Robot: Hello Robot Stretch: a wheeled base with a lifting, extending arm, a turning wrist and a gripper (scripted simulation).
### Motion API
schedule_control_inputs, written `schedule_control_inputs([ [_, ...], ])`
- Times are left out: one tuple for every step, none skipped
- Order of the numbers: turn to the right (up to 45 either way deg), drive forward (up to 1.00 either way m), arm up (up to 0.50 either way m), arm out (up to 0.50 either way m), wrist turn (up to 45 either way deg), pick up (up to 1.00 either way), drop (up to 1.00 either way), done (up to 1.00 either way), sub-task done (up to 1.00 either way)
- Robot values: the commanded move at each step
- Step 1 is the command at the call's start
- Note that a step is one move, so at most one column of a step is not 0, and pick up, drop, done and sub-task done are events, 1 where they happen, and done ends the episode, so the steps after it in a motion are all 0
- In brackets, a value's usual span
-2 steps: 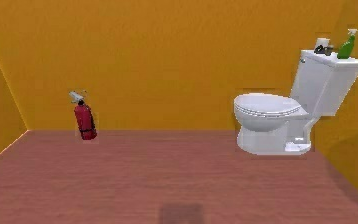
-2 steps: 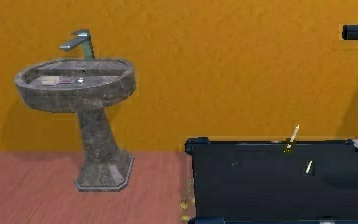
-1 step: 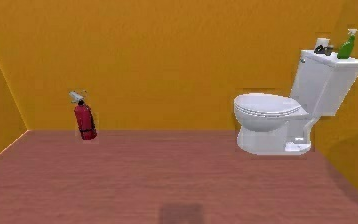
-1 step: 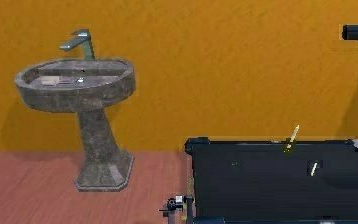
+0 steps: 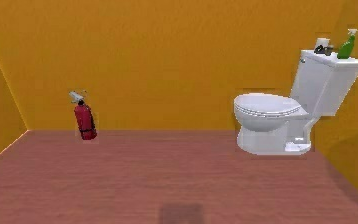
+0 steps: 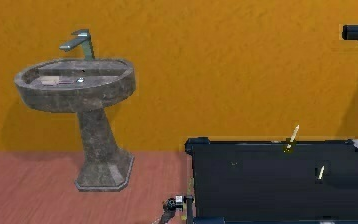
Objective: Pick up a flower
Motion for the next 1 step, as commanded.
schedule_control_inputs([
  [0.0,0.00,0.00,0.00,45.0,0.00,0.00,0.00,0.00],
])
